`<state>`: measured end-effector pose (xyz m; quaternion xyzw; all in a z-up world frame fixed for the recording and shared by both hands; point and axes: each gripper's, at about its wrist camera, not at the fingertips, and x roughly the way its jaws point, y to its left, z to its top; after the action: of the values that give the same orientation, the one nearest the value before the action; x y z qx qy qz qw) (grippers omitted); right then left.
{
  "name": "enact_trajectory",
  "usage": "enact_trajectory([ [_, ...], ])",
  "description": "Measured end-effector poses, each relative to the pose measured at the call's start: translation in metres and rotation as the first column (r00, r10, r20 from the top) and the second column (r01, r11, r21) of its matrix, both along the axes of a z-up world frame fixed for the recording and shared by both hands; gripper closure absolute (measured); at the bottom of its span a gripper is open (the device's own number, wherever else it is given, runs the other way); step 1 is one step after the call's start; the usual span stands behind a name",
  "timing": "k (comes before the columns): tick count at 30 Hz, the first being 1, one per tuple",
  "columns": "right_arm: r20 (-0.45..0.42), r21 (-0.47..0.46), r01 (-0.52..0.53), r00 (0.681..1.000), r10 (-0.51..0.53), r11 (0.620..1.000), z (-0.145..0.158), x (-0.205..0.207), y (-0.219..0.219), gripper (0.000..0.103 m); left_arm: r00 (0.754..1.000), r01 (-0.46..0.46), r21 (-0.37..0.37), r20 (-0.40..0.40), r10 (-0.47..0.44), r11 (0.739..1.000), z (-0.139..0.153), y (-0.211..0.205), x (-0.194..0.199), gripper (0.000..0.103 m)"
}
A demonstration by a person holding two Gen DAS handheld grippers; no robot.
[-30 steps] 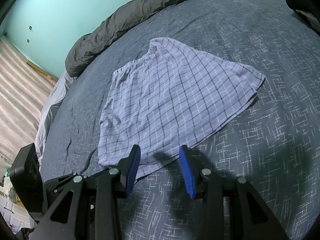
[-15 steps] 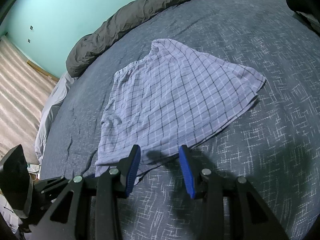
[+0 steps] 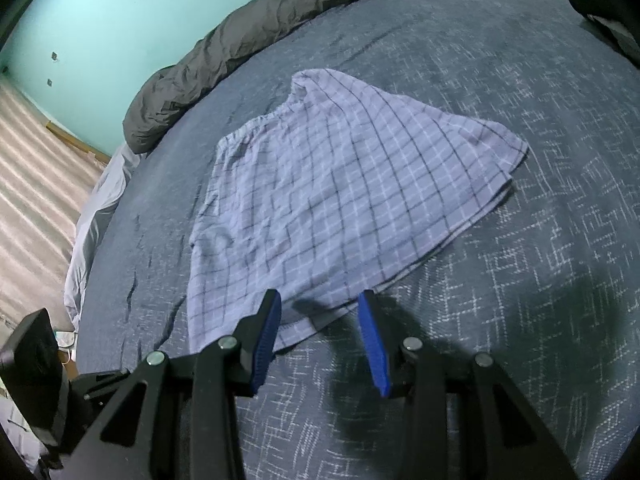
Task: Fold clothes
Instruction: 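Move both grippers toward the waistband edge of the folded plaid shorts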
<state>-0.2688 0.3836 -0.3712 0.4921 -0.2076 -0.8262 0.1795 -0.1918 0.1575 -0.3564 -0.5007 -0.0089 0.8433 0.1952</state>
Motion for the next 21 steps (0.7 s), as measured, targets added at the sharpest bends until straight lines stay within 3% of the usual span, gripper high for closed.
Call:
enact_trajectory([
  [5, 0.006, -0.009, 0.048, 0.999, -0.048, 0.999, -0.002, -0.001, 0.009, 0.063, 0.999, -0.027, 0.065, -0.024, 0.028, 0.998, 0.015, -0.002, -0.002, 0.097],
  [12, 0.013, 0.012, 0.116, 0.993, -0.116, 0.993, -0.004, -0.002, 0.021, 0.063, 0.999, -0.052, 0.172, 0.008, 0.051, 0.984, 0.019, -0.009, 0.000, 0.097],
  [17, 0.010, 0.010, 0.146, 0.989, -0.146, 0.989, -0.004, -0.002, 0.026, 0.063, 0.996, -0.089, 0.176, 0.036, 0.084, 0.980, 0.003, -0.015, -0.004, 0.097],
  [21, 0.008, 0.030, 0.153, 0.988, -0.153, 0.988, -0.003, -0.002, 0.028, 0.063, 0.998, -0.037, 0.090, 0.053, 0.033, 0.995, -0.008, 0.000, -0.002, 0.097],
])
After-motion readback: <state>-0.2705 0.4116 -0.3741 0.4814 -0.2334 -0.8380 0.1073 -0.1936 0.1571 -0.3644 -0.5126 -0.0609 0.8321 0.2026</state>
